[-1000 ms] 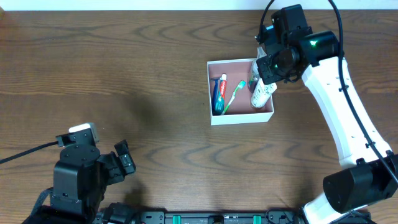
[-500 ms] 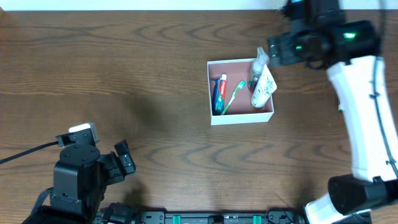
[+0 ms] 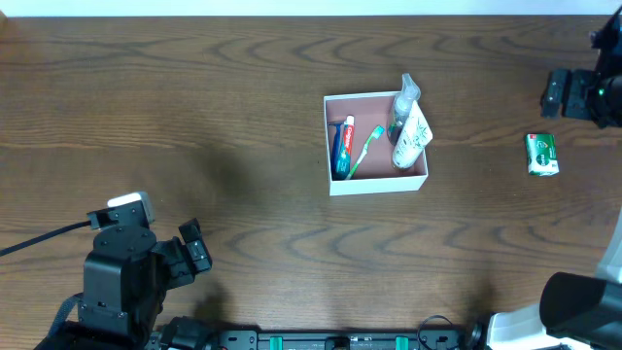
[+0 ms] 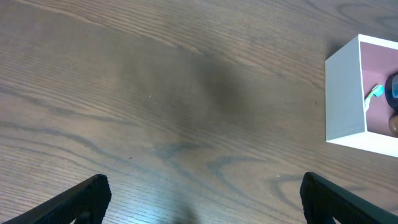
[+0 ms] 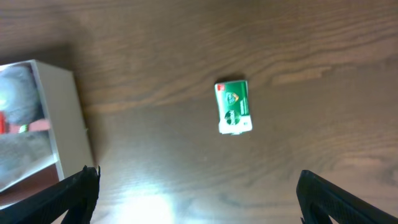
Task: Pack container
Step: 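Move the right gripper to the green soap box and grasp it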
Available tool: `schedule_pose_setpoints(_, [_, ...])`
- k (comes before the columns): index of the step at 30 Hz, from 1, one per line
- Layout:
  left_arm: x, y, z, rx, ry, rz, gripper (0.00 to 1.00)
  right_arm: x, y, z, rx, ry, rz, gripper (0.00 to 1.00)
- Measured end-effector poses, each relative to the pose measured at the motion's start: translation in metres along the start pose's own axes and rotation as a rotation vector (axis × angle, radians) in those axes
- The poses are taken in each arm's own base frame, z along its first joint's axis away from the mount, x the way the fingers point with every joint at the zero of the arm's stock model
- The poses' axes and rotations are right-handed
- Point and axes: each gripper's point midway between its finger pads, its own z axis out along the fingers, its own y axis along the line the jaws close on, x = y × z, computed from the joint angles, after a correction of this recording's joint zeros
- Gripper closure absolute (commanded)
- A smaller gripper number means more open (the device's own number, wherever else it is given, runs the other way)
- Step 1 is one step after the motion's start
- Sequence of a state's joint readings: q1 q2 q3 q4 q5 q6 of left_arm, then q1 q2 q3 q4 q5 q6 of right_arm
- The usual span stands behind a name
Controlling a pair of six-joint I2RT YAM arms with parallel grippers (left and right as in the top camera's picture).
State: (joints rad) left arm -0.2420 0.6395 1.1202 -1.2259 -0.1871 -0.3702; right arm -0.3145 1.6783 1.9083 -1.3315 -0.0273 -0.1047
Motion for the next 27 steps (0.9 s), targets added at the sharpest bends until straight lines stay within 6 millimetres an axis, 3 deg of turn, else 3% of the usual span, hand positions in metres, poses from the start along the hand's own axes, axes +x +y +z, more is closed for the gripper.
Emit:
schedule_pose_setpoints(8, [0.000, 0.000, 0.000, 0.000, 0.000, 0.000, 0.02, 0.013, -0.009, 0.070, -0.022, 0.042, -0.060, 0.01])
schedule_pose_setpoints(17, [0.000, 0.000, 0.000, 0.000, 0.000, 0.000, 0.02, -0.008, -0.020, 0.119, -0.015, -0.050, -0.101, 0.01])
schedule_pose_setpoints(21, [0.000, 0.000, 0.000, 0.000, 0.000, 0.000, 0.02, 0.006, -0.031, 0.142, -0.016, 0.007, -0.094, 0.01])
schedule_pose_setpoints(27, [0.000, 0.000, 0.000, 0.000, 0.000, 0.000, 0.02, 0.036, -0.031, 0.176, -0.031, 0.137, -0.105, 0.01])
